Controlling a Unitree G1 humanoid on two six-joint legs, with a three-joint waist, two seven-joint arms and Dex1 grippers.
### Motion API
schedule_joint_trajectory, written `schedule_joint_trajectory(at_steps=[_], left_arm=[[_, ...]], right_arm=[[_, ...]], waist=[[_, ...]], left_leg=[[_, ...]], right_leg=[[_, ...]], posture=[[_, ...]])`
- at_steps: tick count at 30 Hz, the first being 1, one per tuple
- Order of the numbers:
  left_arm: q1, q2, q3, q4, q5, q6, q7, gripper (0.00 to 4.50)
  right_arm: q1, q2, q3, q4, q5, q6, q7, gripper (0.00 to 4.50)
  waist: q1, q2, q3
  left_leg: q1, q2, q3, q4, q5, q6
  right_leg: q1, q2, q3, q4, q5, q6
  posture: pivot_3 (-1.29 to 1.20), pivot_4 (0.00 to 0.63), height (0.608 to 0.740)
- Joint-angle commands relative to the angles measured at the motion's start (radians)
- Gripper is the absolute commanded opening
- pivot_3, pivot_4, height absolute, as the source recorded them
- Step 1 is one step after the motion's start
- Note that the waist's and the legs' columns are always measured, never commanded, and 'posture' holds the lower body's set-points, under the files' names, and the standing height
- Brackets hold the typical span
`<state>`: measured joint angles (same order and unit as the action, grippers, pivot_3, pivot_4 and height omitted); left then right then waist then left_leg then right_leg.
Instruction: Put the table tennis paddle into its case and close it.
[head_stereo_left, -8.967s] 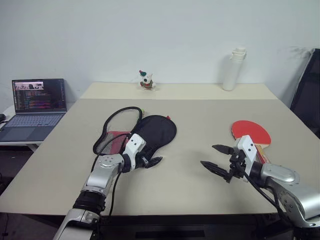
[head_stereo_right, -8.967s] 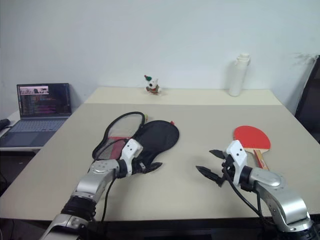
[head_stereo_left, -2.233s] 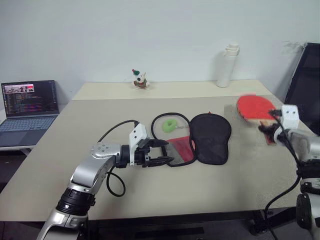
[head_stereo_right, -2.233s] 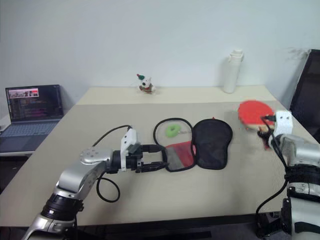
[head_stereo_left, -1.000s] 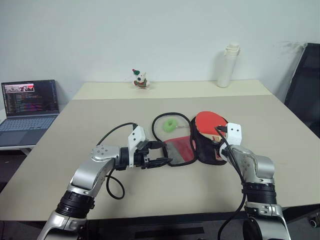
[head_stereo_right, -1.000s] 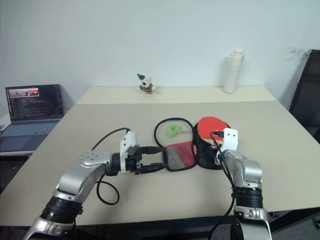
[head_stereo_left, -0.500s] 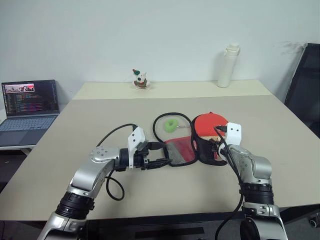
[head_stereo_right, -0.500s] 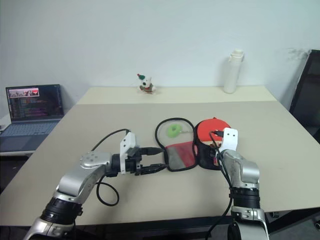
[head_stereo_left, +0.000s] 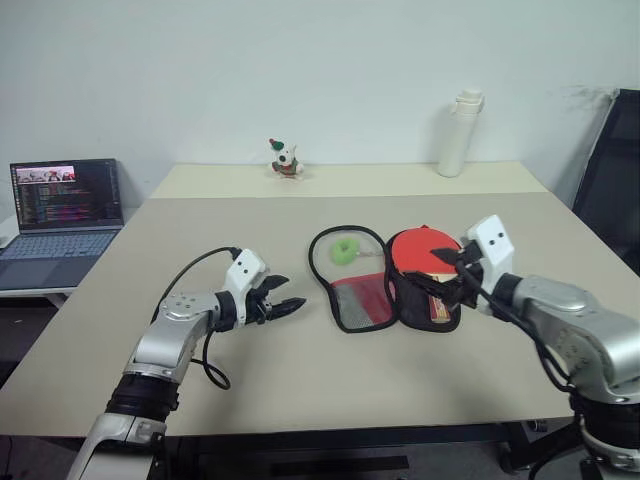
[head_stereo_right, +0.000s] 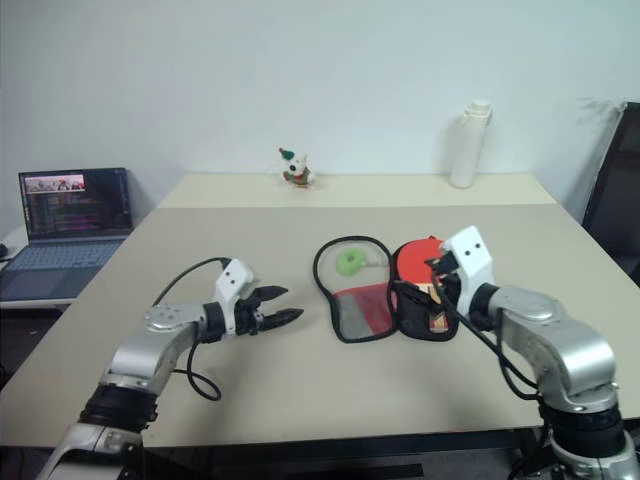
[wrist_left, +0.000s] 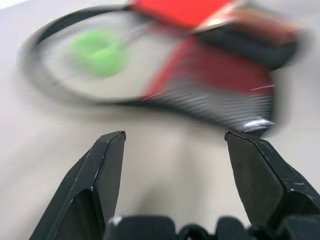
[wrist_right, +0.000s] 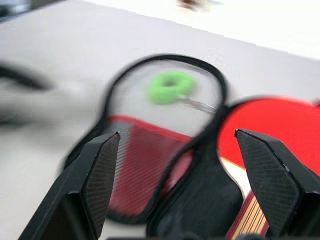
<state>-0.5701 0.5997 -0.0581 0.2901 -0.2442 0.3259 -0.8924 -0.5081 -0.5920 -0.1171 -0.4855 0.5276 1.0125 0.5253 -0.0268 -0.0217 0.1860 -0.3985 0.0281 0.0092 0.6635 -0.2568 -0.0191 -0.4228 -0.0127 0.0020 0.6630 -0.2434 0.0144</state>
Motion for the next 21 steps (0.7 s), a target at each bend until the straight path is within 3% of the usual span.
schedule_joint_trajectory(at_steps=[1, 9, 21], left_arm=[[-0.069, -0.022, 0.008, 0.078, 0.038, -0.037, 0.033, 2.86], [-0.187, -0.092, -0.029, 0.299, 0.101, -0.094, 0.019, 0.03], [-0.351, -0.24, -0.054, 0.702, 0.191, -0.232, 0.02, 0.03]], right_arm=[[-0.012, -0.036, -0.035, -0.037, 0.052, -0.003, 0.046, 4.03], [0.0, -0.049, -0.023, -0.035, 0.05, -0.019, 0.032, 4.03], [0.084, -0.133, -0.088, -0.035, 0.047, -0.051, 0.056, 4.03]], waist=[[0.0, 0.0, 0.0], [0.0, -0.001, 0.0], [0.012, -0.001, 0.0]], left_leg=[[0.0, 0.0, 0.0, 0.0, 0.0, 0.0], [-0.001, 0.0, 0.001, 0.0, 0.0, 0.0], [-0.001, -0.002, 0.002, 0.001, 0.0, 0.0]], right_leg=[[0.0, 0.0, 0.0, 0.0, 0.0, 0.0], [0.0, 0.0, 0.001, 0.0, 0.0, 0.0], [0.001, -0.001, -0.002, 0.0, 0.0, 0.0]], posture=[[0.0, 0.15, 0.74], [0.0, 0.15, 0.74], [0.0, 0.15, 0.74]])
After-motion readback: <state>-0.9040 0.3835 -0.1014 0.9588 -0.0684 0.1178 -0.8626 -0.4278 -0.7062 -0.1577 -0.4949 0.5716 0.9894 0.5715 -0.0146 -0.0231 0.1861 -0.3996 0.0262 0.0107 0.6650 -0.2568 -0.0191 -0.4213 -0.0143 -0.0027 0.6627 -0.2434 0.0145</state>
